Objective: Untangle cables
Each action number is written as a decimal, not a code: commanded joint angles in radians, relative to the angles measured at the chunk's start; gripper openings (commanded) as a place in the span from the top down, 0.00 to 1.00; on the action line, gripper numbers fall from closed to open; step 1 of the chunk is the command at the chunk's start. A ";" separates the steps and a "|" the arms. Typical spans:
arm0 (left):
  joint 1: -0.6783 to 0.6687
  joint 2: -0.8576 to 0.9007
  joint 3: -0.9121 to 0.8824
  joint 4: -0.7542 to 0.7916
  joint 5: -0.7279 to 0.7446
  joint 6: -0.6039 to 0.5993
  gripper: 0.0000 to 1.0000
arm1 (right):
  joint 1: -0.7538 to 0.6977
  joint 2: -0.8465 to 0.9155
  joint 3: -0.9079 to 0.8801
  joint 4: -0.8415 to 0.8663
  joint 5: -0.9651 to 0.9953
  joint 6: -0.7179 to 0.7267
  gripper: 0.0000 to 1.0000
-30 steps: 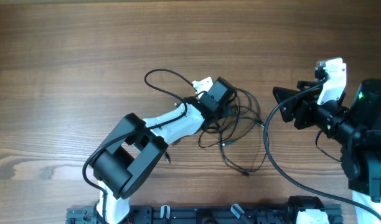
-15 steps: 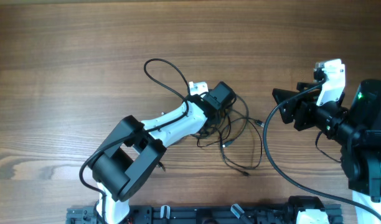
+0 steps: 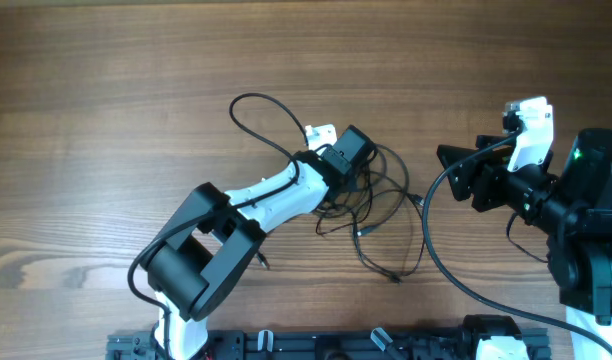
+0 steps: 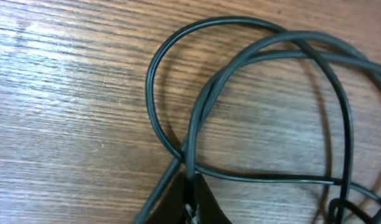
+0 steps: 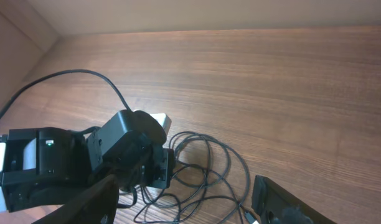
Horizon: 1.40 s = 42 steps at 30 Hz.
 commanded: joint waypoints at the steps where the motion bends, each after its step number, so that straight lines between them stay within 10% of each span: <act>1: 0.059 -0.046 -0.061 -0.083 -0.016 0.206 0.96 | -0.003 -0.003 -0.006 -0.001 0.000 -0.021 0.30; 7: 0.092 -0.542 -0.061 0.000 -0.015 0.661 0.96 | -0.003 0.003 -0.006 0.001 0.000 -0.045 0.30; 14: 0.091 -0.933 -0.061 0.017 -0.003 0.750 0.96 | -0.003 0.008 -0.006 0.015 -0.011 -0.047 0.33; 36: 0.091 -1.138 -0.061 0.095 0.454 0.914 0.96 | -0.003 0.008 -0.006 0.251 -0.592 0.000 0.19; 42: 0.090 -1.112 -0.061 0.266 0.813 0.914 0.96 | -0.003 0.008 -0.006 0.333 -0.788 -0.335 0.08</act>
